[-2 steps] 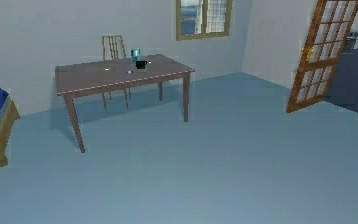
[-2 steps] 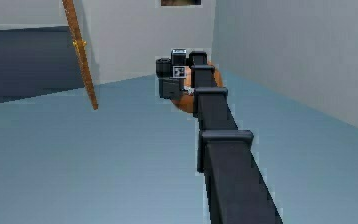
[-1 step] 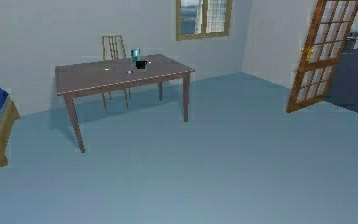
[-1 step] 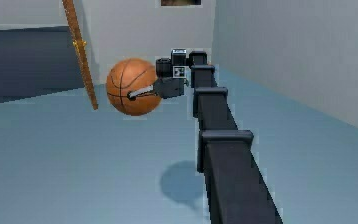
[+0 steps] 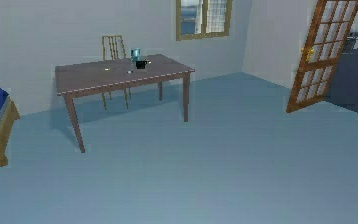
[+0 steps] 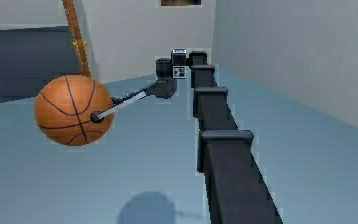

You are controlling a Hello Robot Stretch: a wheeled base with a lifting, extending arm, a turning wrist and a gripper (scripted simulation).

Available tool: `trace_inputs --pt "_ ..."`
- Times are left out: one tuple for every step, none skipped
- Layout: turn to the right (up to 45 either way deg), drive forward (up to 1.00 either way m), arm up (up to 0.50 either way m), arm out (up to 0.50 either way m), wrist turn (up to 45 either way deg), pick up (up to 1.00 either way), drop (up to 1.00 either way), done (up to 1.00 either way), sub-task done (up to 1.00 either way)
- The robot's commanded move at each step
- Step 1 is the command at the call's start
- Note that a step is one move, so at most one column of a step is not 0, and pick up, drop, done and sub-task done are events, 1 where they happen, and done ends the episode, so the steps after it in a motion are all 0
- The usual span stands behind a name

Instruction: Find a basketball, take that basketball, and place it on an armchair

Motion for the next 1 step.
trace_inputs --pt "0.0 0.0 0.0 0.0 -45.0 0.0 0.0 0.0 0.0"
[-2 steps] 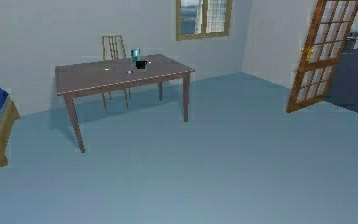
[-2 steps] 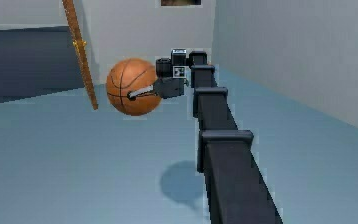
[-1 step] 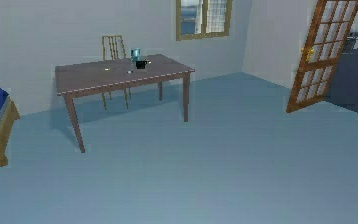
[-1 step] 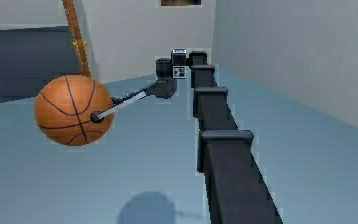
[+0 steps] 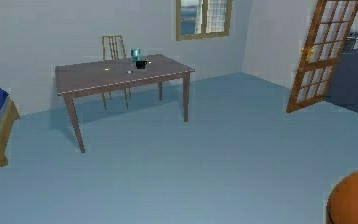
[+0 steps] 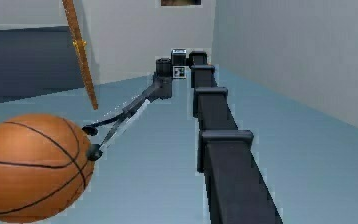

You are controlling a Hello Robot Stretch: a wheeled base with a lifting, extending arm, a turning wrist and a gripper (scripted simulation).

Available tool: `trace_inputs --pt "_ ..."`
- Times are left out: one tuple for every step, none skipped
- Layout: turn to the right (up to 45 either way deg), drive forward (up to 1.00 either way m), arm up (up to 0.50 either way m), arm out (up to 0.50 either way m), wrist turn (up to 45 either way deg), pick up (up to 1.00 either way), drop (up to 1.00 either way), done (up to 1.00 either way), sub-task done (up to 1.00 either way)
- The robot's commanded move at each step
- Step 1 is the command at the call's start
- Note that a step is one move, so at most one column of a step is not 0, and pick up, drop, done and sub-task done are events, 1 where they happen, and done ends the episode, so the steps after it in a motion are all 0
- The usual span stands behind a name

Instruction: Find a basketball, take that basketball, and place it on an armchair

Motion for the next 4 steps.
trace_inputs --pt "0.0 0.0 0.0 0.0 -12.0 0.0 0.0 0.0 0.0" --pt "0.0 0.0 0.0 -0.38 0.0 0.0 0.0 0.0 0.0" --pt "30.0 0.0 0.0 0.0 0.0 0.0 0.0 0.0 0.0" --pt "0.0 0.45 0.0 0.0 0.0 0.0 0.0 0.0 0.0"
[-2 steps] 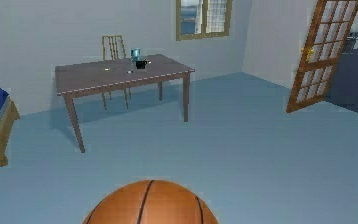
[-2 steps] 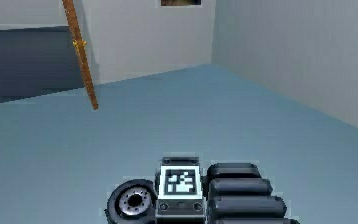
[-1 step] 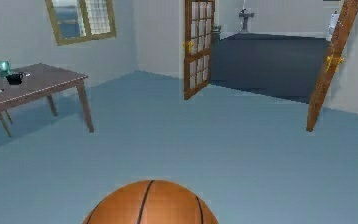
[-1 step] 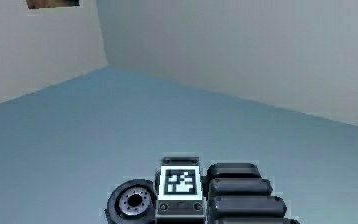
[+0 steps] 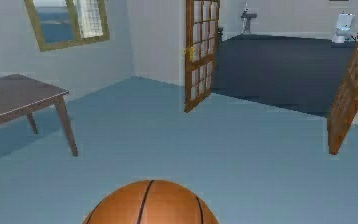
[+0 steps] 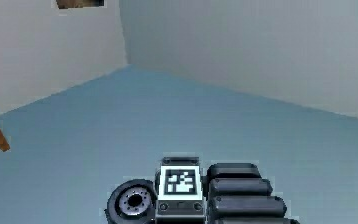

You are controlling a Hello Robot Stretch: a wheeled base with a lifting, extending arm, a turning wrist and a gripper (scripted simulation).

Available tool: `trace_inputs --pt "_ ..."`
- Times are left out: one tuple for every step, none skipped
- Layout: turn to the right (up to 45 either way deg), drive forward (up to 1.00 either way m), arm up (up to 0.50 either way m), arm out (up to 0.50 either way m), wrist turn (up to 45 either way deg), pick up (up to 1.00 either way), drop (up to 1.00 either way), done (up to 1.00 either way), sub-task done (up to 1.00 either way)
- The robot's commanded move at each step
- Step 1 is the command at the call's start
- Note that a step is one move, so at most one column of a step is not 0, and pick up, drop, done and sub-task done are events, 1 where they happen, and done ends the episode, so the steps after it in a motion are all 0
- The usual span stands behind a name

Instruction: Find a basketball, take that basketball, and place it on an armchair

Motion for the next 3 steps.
trace_inputs --pt "24.0 0.0 0.0 0.0 0.0 0.0 0.0 0.0 0.0" --pt "3.0 0.0 0.0 0.0 0.0 0.0 0.0 0.0 0.0" --pt "0.0 1.0 0.0 0.0 0.0 0.0 0.0 0.0 0.0"
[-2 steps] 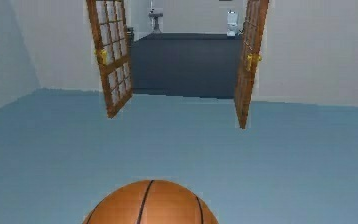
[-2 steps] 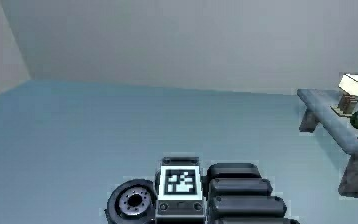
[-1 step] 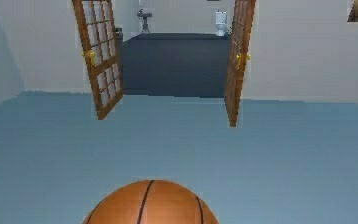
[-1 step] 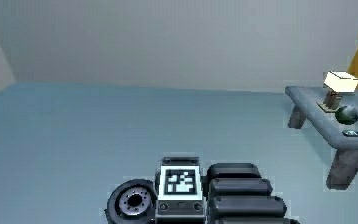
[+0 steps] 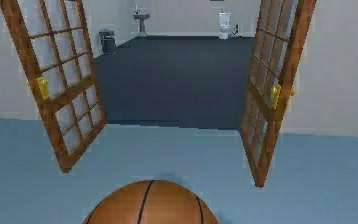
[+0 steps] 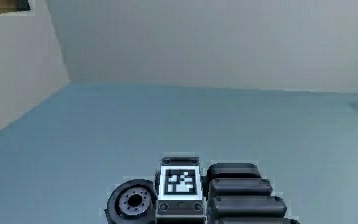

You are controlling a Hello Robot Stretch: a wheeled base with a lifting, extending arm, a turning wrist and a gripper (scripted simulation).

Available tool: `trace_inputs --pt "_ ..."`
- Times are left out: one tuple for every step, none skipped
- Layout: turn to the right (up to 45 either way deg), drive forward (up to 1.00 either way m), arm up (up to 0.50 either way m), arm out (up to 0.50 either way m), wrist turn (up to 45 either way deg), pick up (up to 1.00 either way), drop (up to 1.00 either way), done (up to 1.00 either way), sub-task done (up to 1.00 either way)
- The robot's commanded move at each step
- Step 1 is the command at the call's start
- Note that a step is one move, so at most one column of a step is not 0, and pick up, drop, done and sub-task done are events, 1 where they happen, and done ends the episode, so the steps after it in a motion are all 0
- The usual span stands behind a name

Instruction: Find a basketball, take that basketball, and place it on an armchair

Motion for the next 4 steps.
trace_inputs --pt "0.0 1.0 0.0 0.0 0.0 0.0 0.0 0.0 0.0" --pt "6.0 0.0 0.0 0.0 0.0 0.0 0.0 0.0 0.0" --pt "0.0 0.2 0.0 0.0 0.0 0.0 0.0 0.0 0.0" --pt "-6.0 0.0 0.0 0.0 0.0 0.0 0.0 0.0 0.0"
